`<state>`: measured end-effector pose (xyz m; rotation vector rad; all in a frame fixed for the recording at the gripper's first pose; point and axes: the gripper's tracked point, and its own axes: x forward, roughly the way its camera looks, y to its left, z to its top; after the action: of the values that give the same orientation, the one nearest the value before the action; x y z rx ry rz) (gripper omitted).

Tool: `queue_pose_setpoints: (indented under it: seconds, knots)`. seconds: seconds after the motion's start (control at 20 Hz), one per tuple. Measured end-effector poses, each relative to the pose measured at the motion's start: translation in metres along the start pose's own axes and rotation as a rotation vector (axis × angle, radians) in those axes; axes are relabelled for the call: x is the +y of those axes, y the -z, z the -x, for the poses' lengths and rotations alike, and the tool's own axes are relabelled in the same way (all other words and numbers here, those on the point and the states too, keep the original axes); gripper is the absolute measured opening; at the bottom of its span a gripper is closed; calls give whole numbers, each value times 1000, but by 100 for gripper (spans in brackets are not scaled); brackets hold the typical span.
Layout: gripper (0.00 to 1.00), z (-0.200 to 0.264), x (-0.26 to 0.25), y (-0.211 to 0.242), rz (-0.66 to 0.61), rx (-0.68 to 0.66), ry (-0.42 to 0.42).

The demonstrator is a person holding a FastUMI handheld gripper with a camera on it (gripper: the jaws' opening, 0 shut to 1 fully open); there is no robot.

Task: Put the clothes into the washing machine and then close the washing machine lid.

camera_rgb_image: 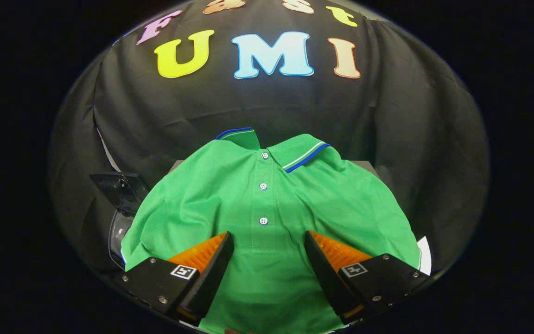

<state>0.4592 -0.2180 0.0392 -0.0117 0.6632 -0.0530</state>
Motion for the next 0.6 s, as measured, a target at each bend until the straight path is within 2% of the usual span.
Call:
queue_pose_setpoints:
  seconds: [0.15, 0.25, 0.5, 0.6]
  knots:
    - [97, -2, 1, -1, -7, -8, 12]
    - [94, -1, 1, 0, -26, -20, 26]
    - [27, -5, 4, -3, -26, -23, 71]
    - [15, -6, 5, -6, 15, 15, 96]
